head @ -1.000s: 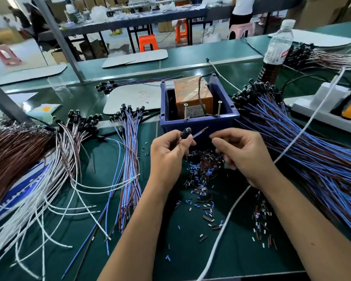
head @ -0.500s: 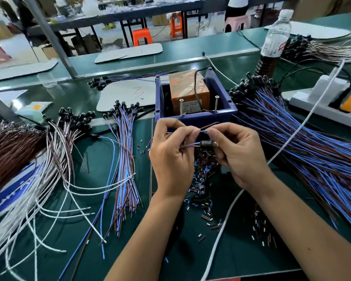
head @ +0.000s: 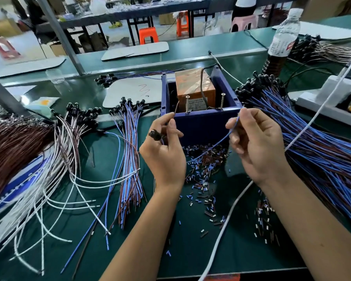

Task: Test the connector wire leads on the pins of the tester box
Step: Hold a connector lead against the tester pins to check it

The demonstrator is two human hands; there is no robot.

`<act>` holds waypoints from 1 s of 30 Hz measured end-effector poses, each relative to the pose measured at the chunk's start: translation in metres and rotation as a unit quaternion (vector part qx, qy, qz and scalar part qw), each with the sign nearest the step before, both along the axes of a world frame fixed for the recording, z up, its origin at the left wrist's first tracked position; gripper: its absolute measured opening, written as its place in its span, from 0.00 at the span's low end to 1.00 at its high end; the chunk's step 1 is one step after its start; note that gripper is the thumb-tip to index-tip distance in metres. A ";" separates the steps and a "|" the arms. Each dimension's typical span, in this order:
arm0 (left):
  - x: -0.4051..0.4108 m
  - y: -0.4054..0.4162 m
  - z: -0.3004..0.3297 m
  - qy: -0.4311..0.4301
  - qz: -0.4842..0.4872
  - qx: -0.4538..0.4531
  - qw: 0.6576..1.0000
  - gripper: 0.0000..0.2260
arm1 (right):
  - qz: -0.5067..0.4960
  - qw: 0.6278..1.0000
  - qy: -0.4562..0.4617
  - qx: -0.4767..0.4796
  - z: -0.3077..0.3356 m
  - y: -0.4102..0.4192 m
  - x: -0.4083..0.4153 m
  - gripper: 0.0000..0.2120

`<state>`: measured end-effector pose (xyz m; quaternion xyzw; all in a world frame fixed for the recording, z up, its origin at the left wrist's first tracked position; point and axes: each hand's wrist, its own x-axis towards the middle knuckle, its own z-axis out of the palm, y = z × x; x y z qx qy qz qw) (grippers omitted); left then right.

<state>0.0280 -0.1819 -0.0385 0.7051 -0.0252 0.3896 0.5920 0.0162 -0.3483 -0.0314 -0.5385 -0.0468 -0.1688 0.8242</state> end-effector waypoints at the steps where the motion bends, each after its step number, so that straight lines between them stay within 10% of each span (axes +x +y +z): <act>1: 0.000 0.000 0.000 0.000 -0.002 0.000 1.000 0.06 | -0.034 0.999 -0.006 -0.031 -0.002 0.001 0.000 0.10; 14: 0.004 -0.005 -0.007 -0.012 -0.034 0.015 0.999 0.09 | -0.355 0.853 -0.117 -0.365 -0.001 0.014 0.009 0.06; 30: 0.005 -0.002 -0.010 -0.018 -0.048 0.005 0.999 0.09 | -0.328 0.849 -0.125 -0.395 0.002 0.016 0.005 0.08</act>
